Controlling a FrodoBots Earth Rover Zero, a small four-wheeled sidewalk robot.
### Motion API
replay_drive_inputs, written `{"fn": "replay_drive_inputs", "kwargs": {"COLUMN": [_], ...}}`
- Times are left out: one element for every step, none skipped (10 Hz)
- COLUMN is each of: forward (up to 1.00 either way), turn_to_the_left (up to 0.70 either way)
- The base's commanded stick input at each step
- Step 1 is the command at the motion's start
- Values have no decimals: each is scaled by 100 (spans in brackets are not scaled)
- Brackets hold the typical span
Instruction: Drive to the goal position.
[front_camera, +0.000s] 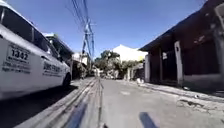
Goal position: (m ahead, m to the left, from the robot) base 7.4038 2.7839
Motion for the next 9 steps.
{"fn": "replay_drive_inputs", "kwargs": {"forward": [100, 100, 100, 100, 100, 100, 100, 100, 100], "turn_to_the_left": [12, 4, 0, 7, 14, 13, 12, 12, 6]}}
